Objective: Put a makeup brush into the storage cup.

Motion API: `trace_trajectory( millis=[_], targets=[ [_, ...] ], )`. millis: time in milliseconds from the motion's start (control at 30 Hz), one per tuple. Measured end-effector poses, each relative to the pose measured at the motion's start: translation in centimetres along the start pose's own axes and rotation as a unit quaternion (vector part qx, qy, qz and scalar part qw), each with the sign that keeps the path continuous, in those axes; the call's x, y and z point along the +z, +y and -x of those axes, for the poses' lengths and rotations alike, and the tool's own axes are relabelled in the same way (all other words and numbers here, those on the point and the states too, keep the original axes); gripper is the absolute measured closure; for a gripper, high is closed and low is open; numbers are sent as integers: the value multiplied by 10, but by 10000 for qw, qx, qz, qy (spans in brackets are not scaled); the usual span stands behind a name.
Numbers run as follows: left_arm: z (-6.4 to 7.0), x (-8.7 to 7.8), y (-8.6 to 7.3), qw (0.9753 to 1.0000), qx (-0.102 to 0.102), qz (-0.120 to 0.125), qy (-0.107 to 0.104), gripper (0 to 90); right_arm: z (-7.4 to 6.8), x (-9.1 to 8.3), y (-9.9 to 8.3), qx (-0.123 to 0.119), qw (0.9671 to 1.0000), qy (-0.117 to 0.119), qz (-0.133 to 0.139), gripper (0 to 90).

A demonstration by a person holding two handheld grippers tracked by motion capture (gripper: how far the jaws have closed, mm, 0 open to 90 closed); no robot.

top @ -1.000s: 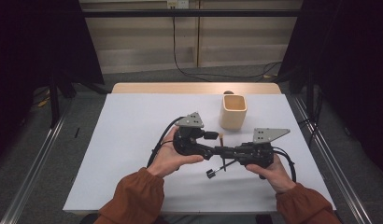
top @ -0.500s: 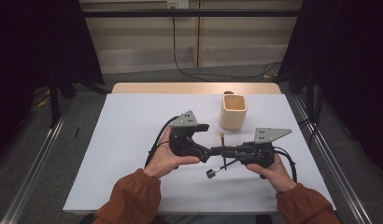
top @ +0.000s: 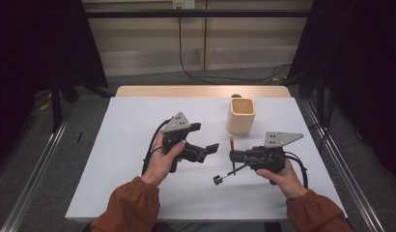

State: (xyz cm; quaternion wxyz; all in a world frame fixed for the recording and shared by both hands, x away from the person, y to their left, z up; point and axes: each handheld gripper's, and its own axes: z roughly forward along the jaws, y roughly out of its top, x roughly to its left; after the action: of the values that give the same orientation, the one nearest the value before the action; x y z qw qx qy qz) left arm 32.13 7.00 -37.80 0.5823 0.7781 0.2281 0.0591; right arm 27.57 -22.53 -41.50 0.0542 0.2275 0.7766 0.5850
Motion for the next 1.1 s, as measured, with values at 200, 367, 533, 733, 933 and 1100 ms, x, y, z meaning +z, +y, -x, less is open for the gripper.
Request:
trace_trajectory(
  millis=[200,367,533,733,933,1100],
  targets=[
    [-8,-14,-8,9996,-51,75,270,33,1,-2,0,13,10000,-37,27,834],
    [-10,-29,-15,9992,19,101,389,25,1,-4,0,29,10000,-73,32,834],
    [-12,-43,-26,9983,-6,107,570,21,1,-5,0,43,9999,-105,51,834],
    [-16,-59,-37,9970,-147,189,730,23,2,-6,0,67,9998,-165,66,834],
    [-16,-72,-46,9956,-125,252,889,25,2,-8,0,82,9997,-212,82,834],
    [-17,-83,-58,9943,-209,274,1012,28,2,-9,0,98,9996,-259,96,834]
  ],
)
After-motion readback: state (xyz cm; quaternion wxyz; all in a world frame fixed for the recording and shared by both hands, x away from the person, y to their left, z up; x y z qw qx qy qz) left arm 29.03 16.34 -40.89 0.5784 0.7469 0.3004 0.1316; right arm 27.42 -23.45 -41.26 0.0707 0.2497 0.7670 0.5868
